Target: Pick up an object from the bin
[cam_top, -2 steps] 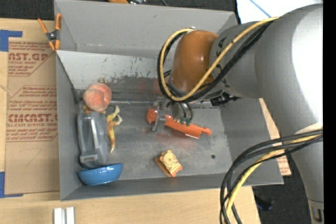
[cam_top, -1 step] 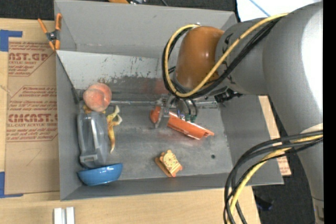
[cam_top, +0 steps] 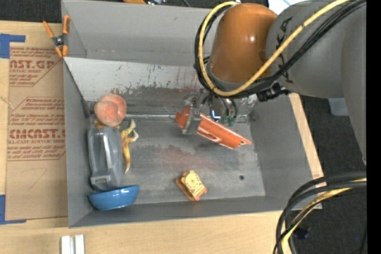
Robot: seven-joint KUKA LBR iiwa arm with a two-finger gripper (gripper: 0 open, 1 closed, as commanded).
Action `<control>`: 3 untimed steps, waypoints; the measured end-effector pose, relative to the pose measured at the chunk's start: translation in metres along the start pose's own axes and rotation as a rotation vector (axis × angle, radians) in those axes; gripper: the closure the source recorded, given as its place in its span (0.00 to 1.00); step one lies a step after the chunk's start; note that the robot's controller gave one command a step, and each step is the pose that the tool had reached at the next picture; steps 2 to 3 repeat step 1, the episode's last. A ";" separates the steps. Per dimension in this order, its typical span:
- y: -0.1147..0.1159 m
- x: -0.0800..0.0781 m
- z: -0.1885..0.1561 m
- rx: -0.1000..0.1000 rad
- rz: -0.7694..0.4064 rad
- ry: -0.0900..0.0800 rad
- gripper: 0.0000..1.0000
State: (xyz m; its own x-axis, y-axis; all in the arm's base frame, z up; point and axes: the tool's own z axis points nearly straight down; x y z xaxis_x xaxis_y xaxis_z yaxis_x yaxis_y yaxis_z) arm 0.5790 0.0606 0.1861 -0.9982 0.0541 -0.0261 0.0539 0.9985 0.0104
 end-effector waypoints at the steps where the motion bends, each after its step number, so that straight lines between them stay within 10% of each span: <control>1: -0.004 -0.005 -0.090 0.003 -0.010 0.016 1.00; 3: -0.004 -0.005 -0.090 0.003 -0.010 0.016 1.00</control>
Offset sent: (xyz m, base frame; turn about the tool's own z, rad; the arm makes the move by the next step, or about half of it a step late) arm -0.0119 -0.0015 0.0375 0.0069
